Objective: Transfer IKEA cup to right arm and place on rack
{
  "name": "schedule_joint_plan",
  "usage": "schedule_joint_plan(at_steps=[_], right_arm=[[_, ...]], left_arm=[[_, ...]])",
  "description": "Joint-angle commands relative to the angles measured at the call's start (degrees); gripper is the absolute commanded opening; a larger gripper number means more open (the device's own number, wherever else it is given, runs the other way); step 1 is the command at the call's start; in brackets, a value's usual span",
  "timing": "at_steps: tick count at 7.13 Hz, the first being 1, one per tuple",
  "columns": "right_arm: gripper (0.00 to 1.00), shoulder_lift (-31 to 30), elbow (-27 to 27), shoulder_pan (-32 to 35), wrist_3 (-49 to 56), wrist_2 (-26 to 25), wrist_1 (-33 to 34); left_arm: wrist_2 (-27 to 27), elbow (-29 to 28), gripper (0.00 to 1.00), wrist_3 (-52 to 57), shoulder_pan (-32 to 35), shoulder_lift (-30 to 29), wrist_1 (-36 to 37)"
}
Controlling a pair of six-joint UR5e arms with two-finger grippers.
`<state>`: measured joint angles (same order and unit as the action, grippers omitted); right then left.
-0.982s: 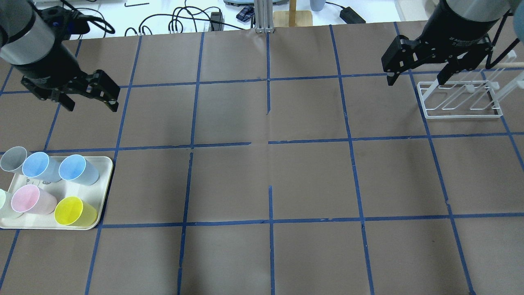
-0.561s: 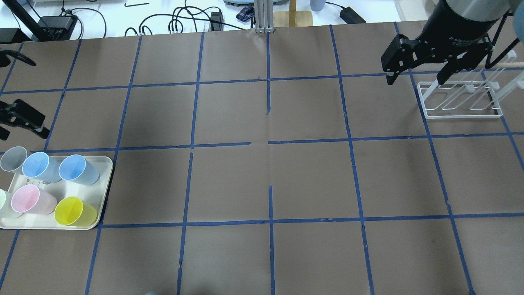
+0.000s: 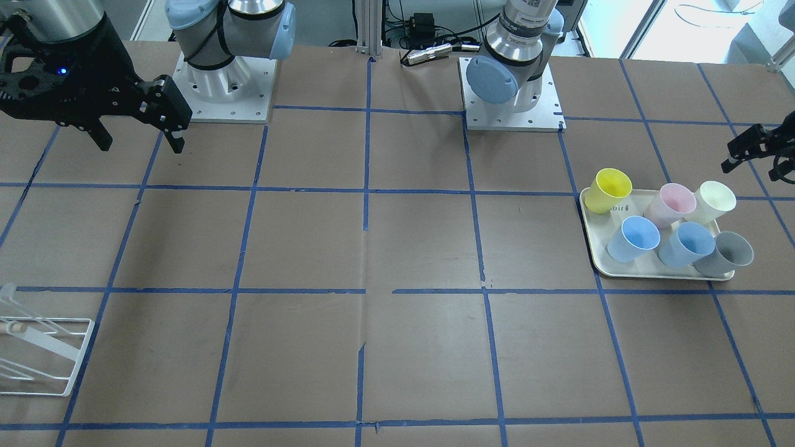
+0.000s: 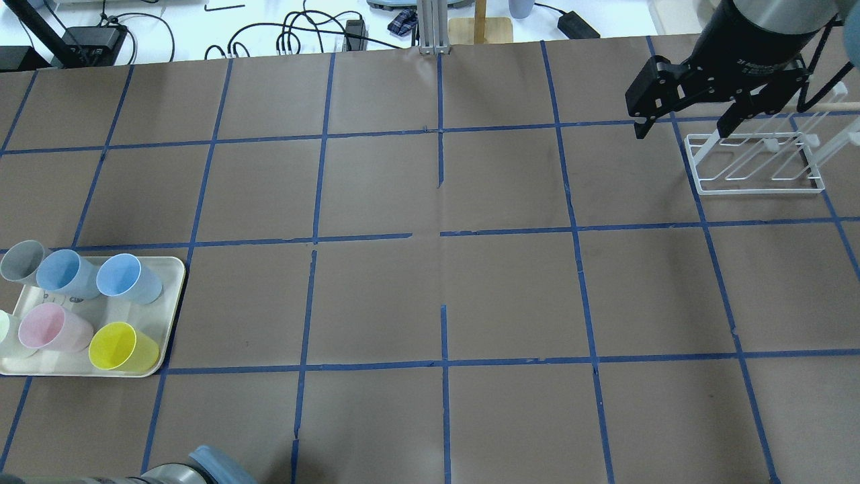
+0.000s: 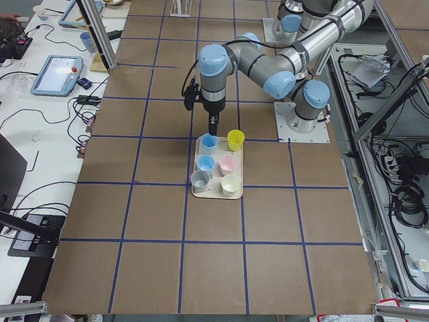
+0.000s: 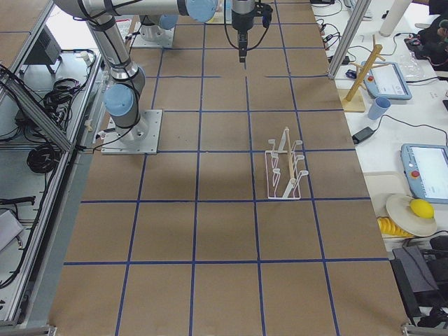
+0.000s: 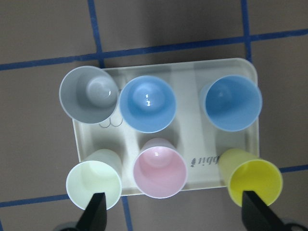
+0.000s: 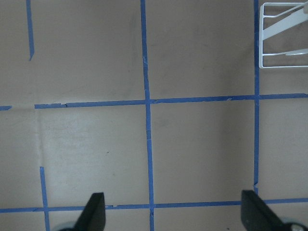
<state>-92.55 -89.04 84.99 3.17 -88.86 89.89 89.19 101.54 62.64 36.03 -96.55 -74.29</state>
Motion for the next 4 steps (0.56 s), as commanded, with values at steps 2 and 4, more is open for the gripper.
schedule_joint_plan(at_steps=[2,4], right_arm=[[1.00,-0.1,0.0,0.0,0.0,0.0,-0.2],[1.00,-0.1,-0.1,0.0,0.0,0.0,-0.2]], left_arm=[[-1.1,-0.9,1.00,7.0,-2.2,-10.0,15.7],[-2.3,-3.4,1.00,6.5,-0.3,-14.5,15.3]])
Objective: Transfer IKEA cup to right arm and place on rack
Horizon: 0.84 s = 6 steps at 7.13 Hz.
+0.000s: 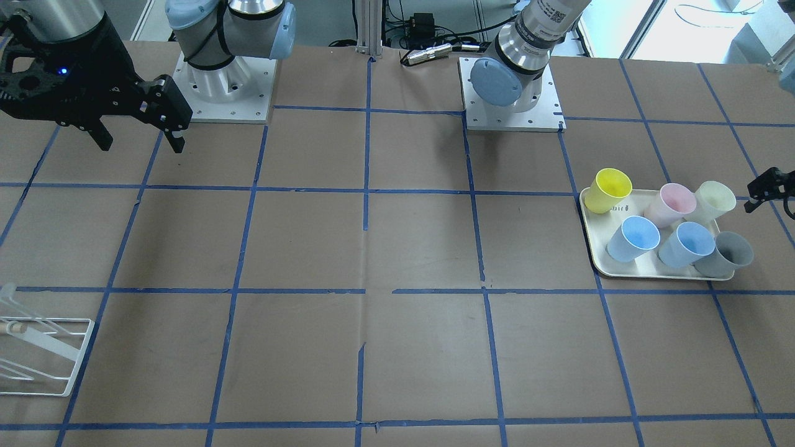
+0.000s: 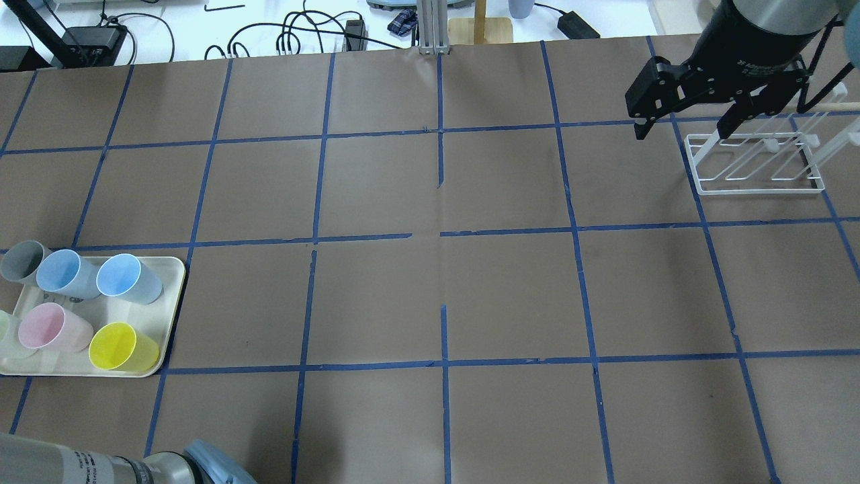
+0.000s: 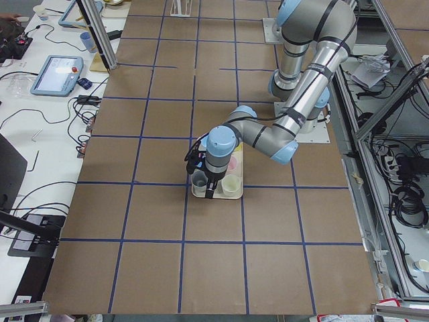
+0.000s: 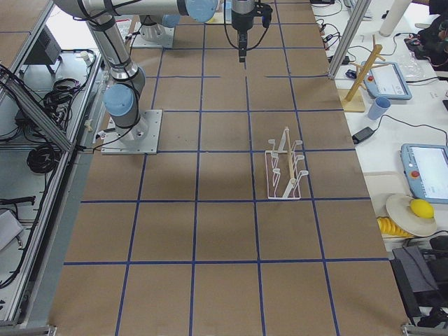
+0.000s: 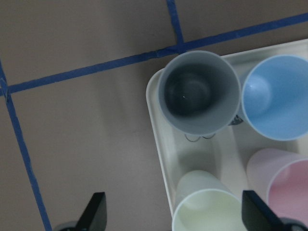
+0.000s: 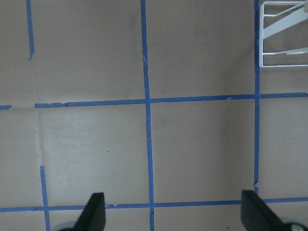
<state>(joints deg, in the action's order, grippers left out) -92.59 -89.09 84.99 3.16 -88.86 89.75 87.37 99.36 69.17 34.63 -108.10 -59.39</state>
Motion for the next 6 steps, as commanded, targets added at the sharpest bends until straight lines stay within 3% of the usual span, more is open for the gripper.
schedule_joint_plan(at_steps=[1,4,6], right_arm=[[1.00,0.0,0.0,0.0,0.0,0.0,0.0],[1.00,0.0,0.0,0.0,0.0,0.0,0.0],[1.00,0.0,0.1,0.0,0.0,0.0,0.0]], left_arm=[[-0.6,-2.7,1.00,0.0,2.0,-4.4,0.5],[-1.3,-7.9,1.00,-0.4,2.5,-9.1,-2.9],[0.2,-8.0,1.00,-1.4,4.9,-9.8,-4.4]])
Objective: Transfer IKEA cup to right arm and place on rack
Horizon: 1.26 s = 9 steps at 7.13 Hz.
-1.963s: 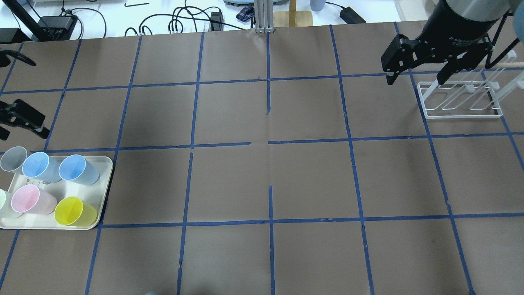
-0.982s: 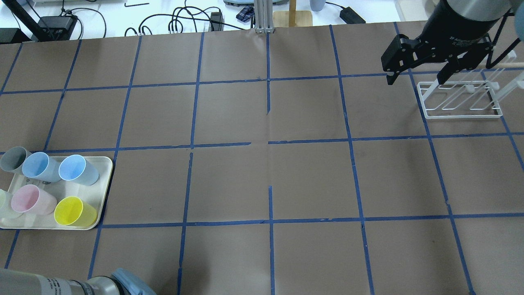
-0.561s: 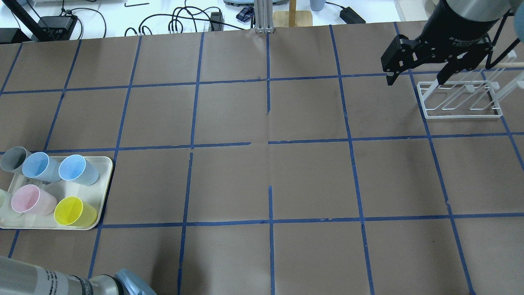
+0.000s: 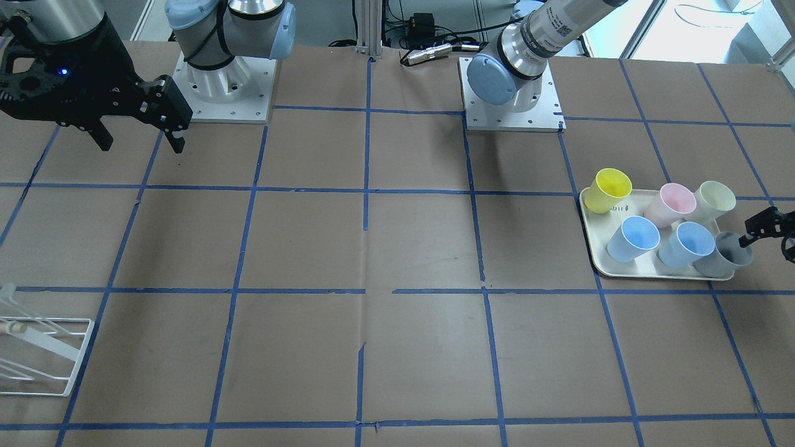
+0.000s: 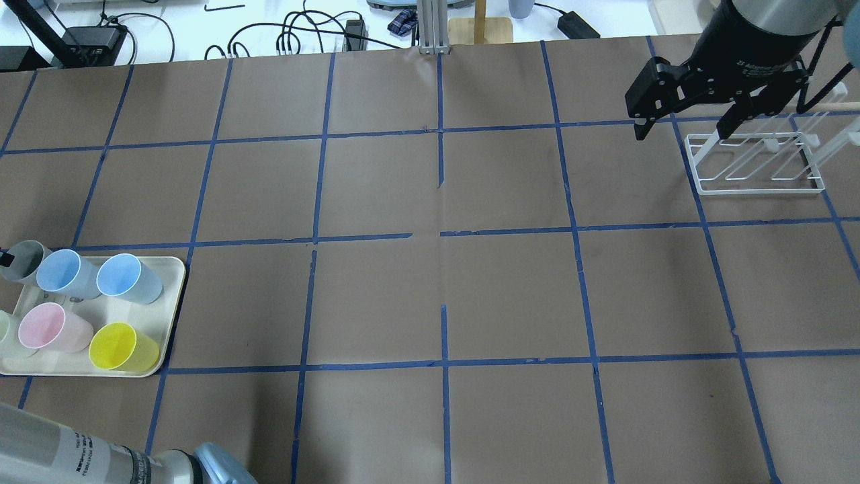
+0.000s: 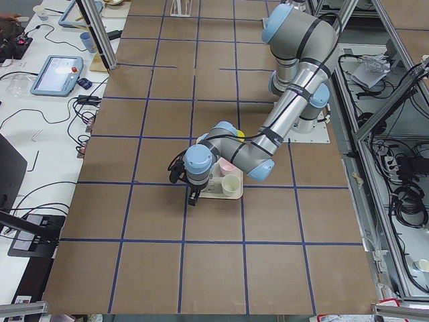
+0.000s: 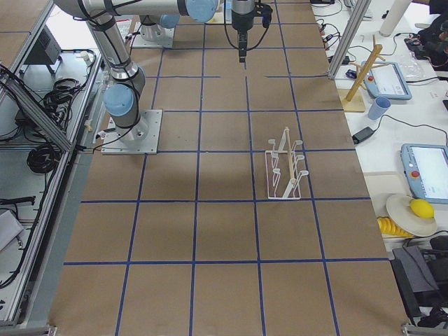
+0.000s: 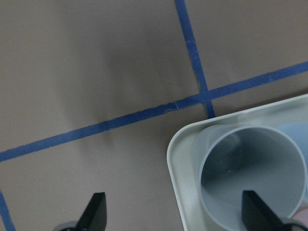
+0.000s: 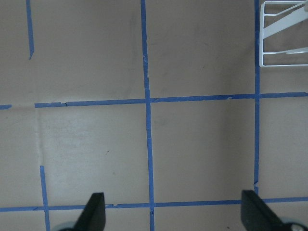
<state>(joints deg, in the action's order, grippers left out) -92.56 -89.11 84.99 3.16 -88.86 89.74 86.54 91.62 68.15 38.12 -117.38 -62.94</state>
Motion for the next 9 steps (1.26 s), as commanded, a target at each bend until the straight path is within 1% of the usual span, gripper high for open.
schedule_joint_plan(at_steps=[1,3,4,5,7,8,9], right_arm=[[1.00,0.0,0.0,0.0,0.1,0.0,0.0],[1.00,0.0,0.1,0.0,0.1,0.0,0.0],[1.00,-0.1,0.0,0.0,0.1,0.0,-0.1],[1.00,-0.1,0.1,0.0,0.1,0.0,-0.1],[1.00,-0.1,0.0,0.0,0.1,0.0,-0.1],[1.00,-0.1,0.0,0.0,0.1,0.0,-0.1],[1.00,-0.1,0.0,0.0,0.1,0.0,-0.1]], left_arm=[[1.2,-0.4,1.00,-0.4,1.6,-0.8,-0.9],[1.2,-0.2,1.00,-3.3,1.8,-1.4,-0.9],[1.4,-0.3,0.98,-4.0,1.8,-2.5,-0.6],[2.9,-0.3,0.97,-4.1,1.8,-3.3,-0.3],[3.0,-0.3,0.95,-4.0,1.7,-4.6,0.0],[3.2,-0.4,0.89,-3.9,1.7,-4.5,0.0],[4.0,-0.6,0.58,-3.6,1.7,-4.5,0.1]])
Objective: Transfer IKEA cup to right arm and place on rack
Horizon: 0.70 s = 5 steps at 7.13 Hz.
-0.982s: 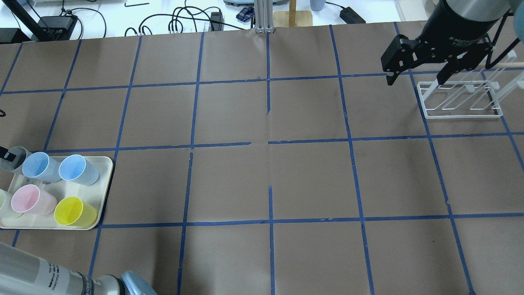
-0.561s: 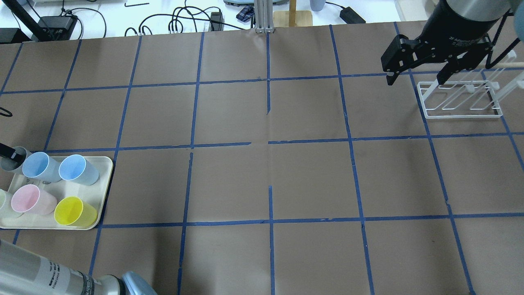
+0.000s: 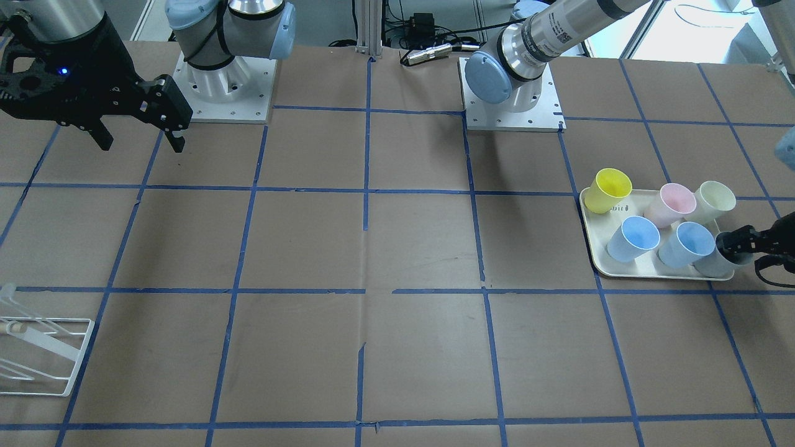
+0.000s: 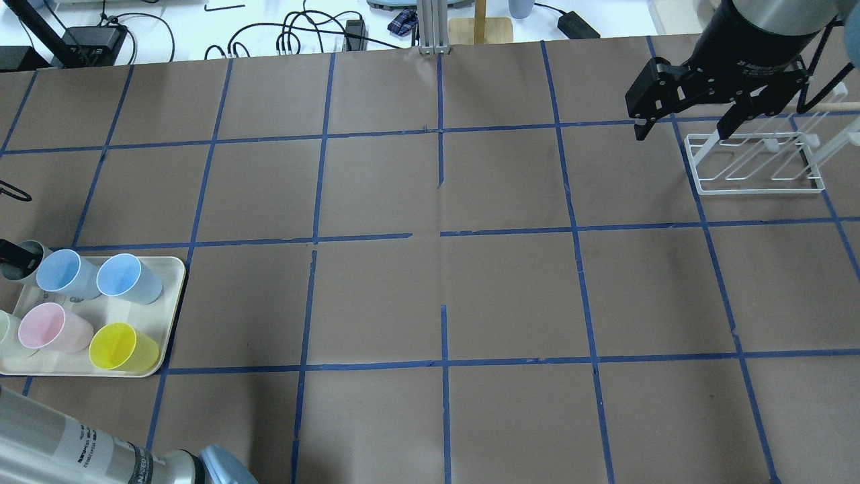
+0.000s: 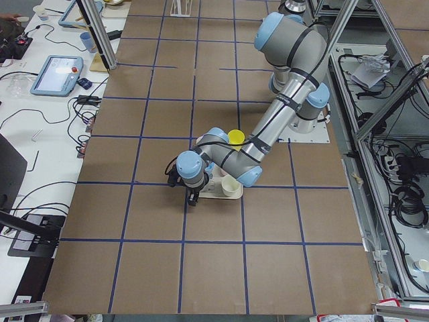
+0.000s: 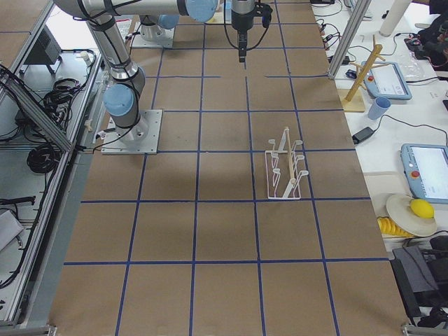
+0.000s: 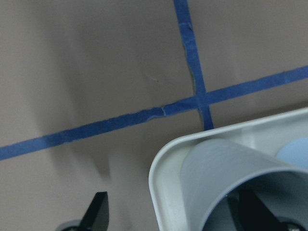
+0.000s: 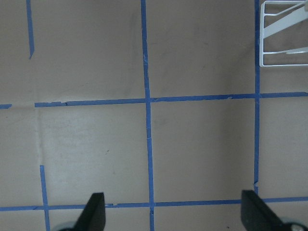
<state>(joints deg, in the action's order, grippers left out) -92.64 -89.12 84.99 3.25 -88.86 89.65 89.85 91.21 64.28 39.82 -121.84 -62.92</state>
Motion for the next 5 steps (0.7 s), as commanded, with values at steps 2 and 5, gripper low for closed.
schedule_joint_plan(at_steps=[2,5], right_arm=[[1.00,0.0,0.0,0.0,0.0,0.0,0.0],[1.00,0.0,0.0,0.0,0.0,0.0,0.0]], left_arm=[[0.7,-0.9,0.17,0.5,0.0,-0.7,0.0],[0.8,-0.8,0.00,0.4,0.1,-0.1,-0.4]])
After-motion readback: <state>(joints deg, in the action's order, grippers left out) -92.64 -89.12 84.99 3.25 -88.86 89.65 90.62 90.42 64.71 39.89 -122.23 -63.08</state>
